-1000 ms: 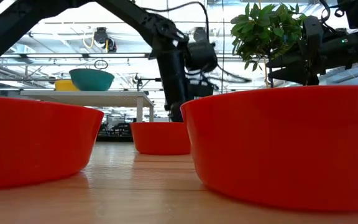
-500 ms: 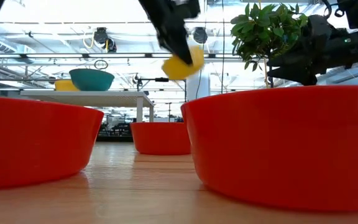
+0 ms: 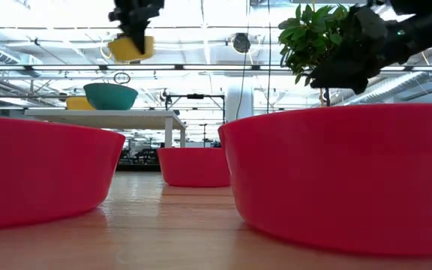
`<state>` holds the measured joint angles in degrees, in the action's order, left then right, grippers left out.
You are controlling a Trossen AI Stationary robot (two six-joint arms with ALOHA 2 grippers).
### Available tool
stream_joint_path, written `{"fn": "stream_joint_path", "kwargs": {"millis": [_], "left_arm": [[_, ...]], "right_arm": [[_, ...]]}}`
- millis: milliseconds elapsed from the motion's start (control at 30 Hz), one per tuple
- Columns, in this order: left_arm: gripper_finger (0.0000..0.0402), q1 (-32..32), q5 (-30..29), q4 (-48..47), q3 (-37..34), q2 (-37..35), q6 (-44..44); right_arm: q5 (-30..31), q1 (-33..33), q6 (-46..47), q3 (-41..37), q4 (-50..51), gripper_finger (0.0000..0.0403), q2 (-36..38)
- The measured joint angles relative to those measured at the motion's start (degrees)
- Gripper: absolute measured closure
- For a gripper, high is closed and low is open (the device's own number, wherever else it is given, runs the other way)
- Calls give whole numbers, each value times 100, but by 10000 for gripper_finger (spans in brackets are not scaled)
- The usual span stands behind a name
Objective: Pick & Place Mini bowls
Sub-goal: Stack the yellow bowl on top of the yellow bowls on the shelf
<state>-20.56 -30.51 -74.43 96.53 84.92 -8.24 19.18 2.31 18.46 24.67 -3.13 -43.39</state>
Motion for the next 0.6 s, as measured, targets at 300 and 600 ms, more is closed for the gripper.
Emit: {"fn": "stream_joint_path", "kwargs": {"millis": [300,600], "left_arm": [[396,-1779,294,-789,-7,206,241],[391,-2752,952,-904,-390,331,380]], "right_arm": [[-6,0,31,587,284,248,-884],[-4,0,193,728,256,248,-1191]]}}
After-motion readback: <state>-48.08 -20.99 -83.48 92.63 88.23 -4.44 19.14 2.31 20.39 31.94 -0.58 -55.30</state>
